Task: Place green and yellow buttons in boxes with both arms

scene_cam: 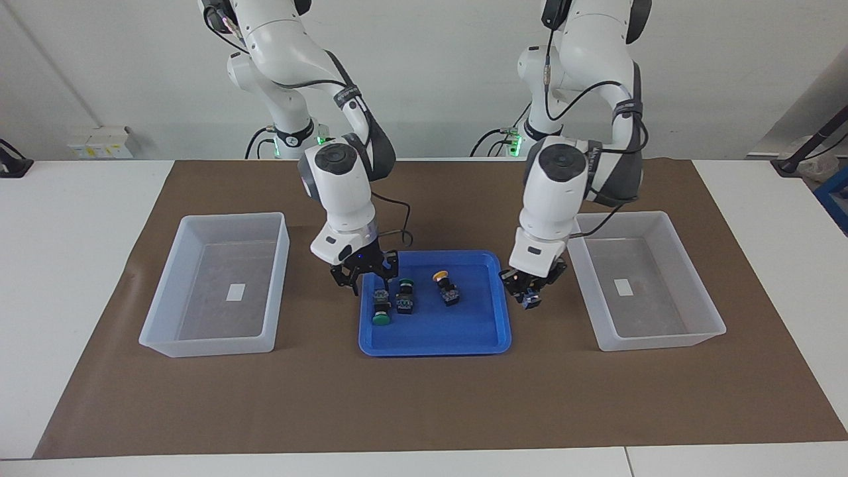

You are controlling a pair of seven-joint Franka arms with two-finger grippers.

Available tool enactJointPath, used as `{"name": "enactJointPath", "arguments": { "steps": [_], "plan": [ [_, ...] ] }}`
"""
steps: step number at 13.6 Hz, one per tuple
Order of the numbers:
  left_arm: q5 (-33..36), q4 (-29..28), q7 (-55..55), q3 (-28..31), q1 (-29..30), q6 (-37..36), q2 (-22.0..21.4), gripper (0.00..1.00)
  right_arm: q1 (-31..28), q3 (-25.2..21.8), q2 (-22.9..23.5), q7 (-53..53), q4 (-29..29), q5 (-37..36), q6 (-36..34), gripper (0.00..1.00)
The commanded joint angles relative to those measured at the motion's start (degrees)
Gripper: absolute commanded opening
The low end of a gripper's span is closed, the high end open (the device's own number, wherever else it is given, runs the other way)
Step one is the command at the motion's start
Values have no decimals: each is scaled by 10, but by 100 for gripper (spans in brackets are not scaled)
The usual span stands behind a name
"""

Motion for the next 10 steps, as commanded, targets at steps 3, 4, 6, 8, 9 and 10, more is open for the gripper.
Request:
{"name": "enactJointPath", "arguments": {
  "steps": [3, 4, 6, 8, 9, 10],
  "plan": [
    [-36, 54, 181, -9, 110, -95, -2, 0, 13, 0, 34, 50, 0, -49, 46, 70],
    [-36, 54, 204, -9, 128, -96, -2, 0, 16, 0, 38, 67, 0, -66, 47, 70],
    [-37, 54, 231, -8, 154, -92, -2, 0, 17, 0, 41, 77, 0, -79, 47, 69],
    [-37, 52, 236, -6, 161, -89, -7, 0, 20, 0, 47, 88, 0, -80, 52, 66],
    [-37, 50, 243, -5, 161, -86, -9, 0, 25, 0, 47, 92, 1, -81, 53, 66],
    [-38, 48, 245, -5, 161, -86, -10, 0, 25, 0, 48, 93, 4, -81, 52, 66]
  ]
}}
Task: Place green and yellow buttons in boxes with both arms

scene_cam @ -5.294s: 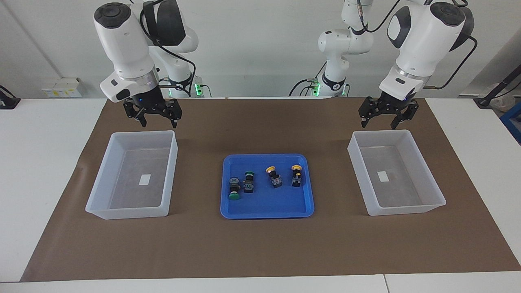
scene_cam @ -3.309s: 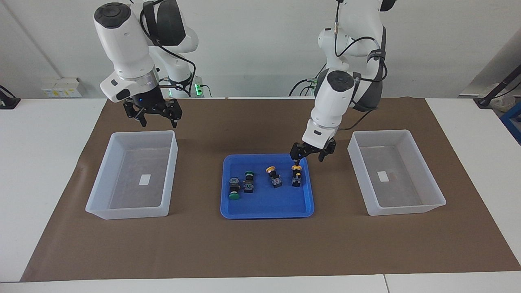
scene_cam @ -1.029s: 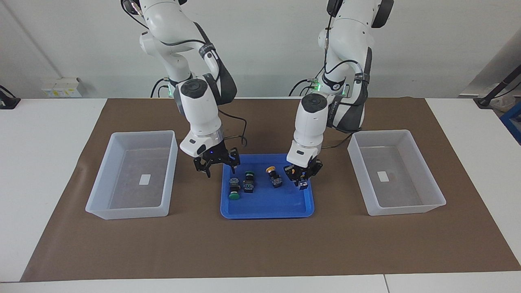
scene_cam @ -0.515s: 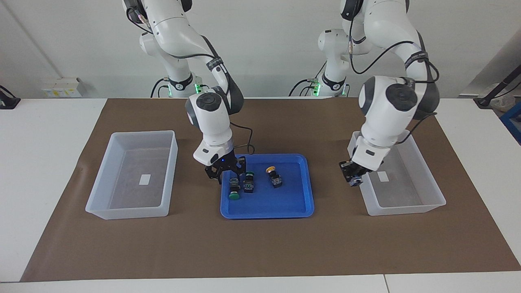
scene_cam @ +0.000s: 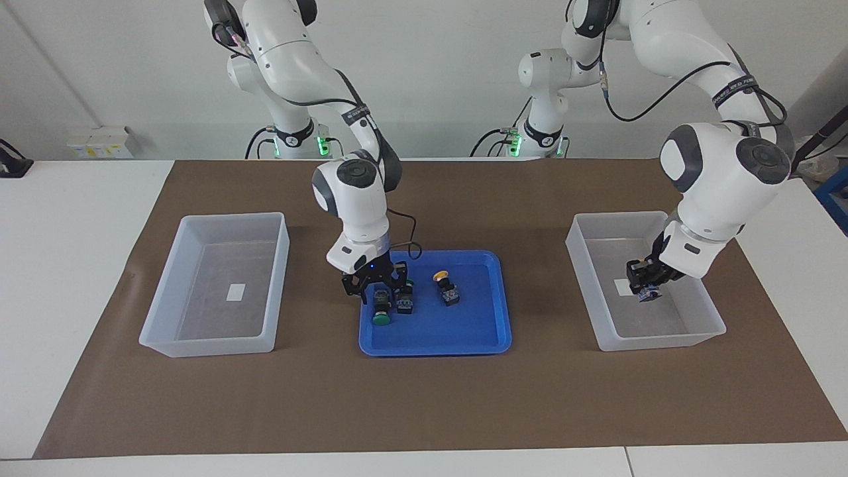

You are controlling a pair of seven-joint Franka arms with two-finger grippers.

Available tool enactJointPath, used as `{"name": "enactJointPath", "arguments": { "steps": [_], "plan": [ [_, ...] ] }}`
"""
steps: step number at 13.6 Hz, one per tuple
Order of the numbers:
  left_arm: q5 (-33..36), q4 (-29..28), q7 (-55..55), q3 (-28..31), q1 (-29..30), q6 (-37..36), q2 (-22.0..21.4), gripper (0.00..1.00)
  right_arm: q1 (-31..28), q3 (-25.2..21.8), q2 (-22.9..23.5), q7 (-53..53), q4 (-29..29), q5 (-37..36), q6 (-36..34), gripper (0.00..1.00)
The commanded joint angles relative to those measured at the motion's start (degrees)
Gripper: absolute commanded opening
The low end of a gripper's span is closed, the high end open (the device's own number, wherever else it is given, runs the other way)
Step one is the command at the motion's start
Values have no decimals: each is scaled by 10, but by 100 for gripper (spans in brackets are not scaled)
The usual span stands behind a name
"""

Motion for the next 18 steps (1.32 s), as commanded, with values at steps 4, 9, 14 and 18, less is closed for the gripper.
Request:
{"name": "enactJointPath", "arguments": {
  "steps": [4, 9, 14, 18],
  "plan": [
    [-14, -5, 20, -2, 6, -1, -12, 0, 7, 1, 11, 25, 8, -14, 15, 66],
    [-15, -91, 41, -2, 22, 94, -36, 0, 8, 1, 11, 36, 2, -14, 16, 53],
    [-15, -155, 61, -1, 34, 148, -47, 0, 7, 1, 12, 48, -1, -14, 17, 45],
    [-15, -192, 62, -1, 36, 198, -43, 0, 8, 1, 12, 56, -2, -14, 22, 45]
  ]
}}
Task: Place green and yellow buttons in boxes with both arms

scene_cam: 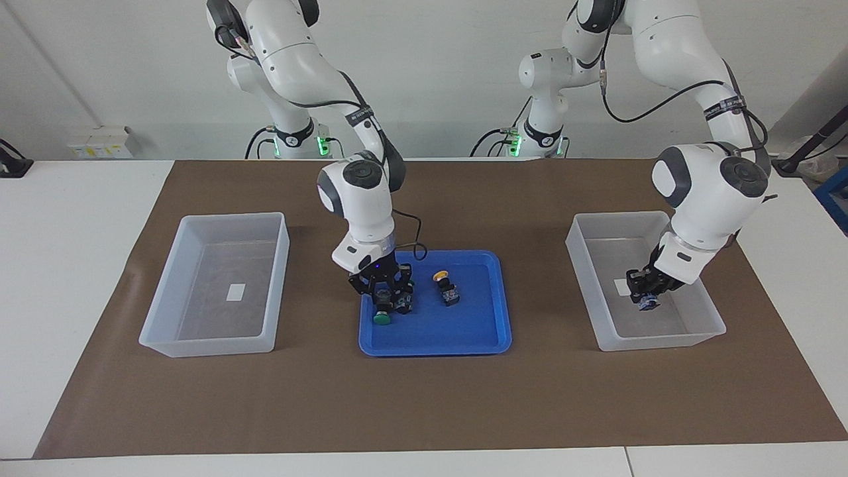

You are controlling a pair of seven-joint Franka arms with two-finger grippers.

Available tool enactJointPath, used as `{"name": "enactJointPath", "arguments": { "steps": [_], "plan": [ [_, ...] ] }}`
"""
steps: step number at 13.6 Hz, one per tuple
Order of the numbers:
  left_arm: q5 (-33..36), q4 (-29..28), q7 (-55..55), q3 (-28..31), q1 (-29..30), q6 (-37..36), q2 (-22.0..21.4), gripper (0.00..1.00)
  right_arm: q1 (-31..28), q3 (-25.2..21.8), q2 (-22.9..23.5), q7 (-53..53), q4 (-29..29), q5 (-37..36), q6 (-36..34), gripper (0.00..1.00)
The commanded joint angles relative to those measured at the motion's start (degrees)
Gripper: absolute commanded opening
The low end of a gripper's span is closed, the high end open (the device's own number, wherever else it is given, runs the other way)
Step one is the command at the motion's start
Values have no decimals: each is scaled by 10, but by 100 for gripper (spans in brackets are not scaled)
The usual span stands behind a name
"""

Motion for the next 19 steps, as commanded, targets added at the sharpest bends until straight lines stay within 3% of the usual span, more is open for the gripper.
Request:
{"name": "enactJointPath", "arguments": {
  "steps": [1, 3, 7, 11, 12, 14, 15, 16, 19],
  "plan": [
    [-12, -54, 15, -1, 9, 54, -18, 0, 0, 1, 5, 23, -5, -14, 16, 37],
    [-12, -70, 16, -1, 10, 85, -9, 0, 0, 1, 4, 24, -5, -14, 15, 3],
    [-12, -95, 16, -1, 10, 128, 3, 0, -4, 2, -27, 25, 4, -12, -8, 0],
    [-12, -129, 16, -1, 10, 165, 4, 0, -37, 2, -115, 25, 5, -4, -102, 0],
    [-12, -129, 16, -1, 10, 165, 4, 4, -46, 1, -133, 23, 2, -4, -117, 0],
    [-12, -127, 16, 0, 10, 161, 4, 31, -82, 2, -166, 12, -16, -4, -138, 0],
    [-12, -123, 16, 0, 9, 158, 4, 52, -110, 2, -189, -13, -33, -3, -145, 0],
    [-11, -120, 16, 0, 8, 155, 4, 62, -135, 3, -204, -51, -39, -2, -159, 0],
    [-10, -79, 15, -1, 3, 117, 11, 66, -198, 2, -217, -149, -53, 40, -197, 0]
  ]
}}
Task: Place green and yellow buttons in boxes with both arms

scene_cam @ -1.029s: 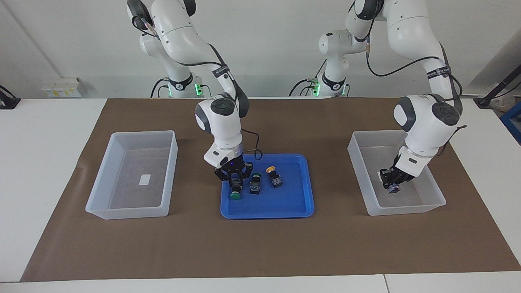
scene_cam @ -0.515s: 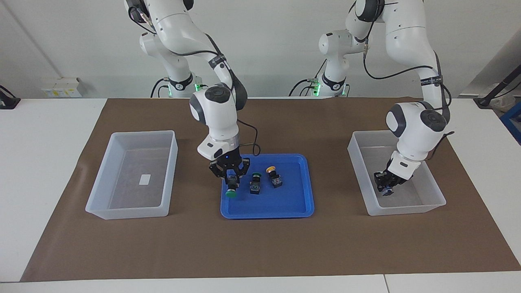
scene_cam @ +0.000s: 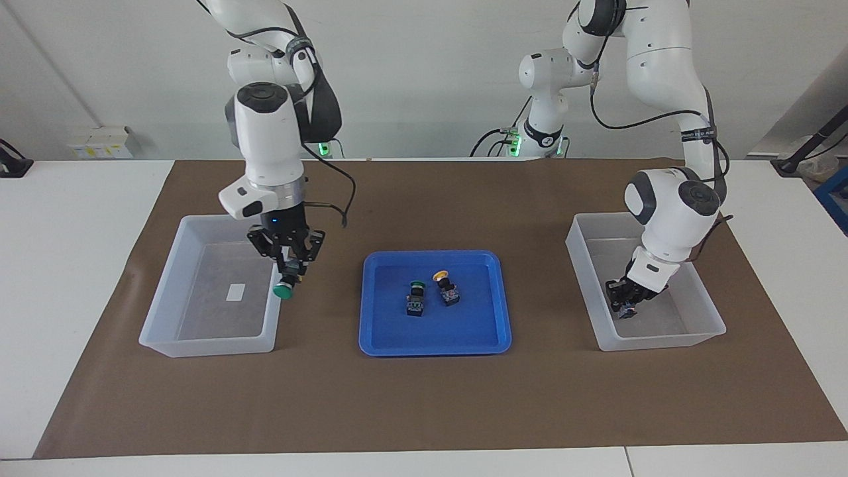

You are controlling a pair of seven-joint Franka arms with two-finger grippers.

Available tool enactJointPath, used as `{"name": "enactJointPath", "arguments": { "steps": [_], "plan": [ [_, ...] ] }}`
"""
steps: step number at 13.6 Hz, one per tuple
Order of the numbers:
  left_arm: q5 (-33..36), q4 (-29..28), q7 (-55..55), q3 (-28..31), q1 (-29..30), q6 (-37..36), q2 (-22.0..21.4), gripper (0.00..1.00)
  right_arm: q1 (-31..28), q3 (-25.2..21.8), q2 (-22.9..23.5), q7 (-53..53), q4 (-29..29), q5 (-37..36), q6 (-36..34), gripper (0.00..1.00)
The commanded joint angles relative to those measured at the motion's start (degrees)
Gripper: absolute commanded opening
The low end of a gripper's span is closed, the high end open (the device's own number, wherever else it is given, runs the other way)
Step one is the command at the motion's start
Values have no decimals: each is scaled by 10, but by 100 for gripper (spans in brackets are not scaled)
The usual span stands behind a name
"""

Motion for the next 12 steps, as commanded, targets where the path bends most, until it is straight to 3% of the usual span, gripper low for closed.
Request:
{"name": "enactJointPath", "arguments": {
  "steps": [1, 6, 10, 11, 12],
  "plan": [
    [-10, 57, 10, -1, -4, -62, 7, 66, -53, 6, -26, -88, -49, 40, -3, 0],
    [-12, 197, 3, -2, -46, -242, 16, 65, -124, 6, -30, -181, -135, 51, 45, 0],
    [-12, 253, -68, -3, -90, -340, 14, 65, -156, 5, -11, -204, -190, 51, 115, 0],
    [-12, 254, -90, -4, -105, -344, 13, 65, -160, 5, -9, -204, -193, 51, 116, 8],
    [-11, 254, -111, -4, -128, -343, 12, 65, -162, 5, -9, -205, -195, 51, 116, 32]
  ]
}}
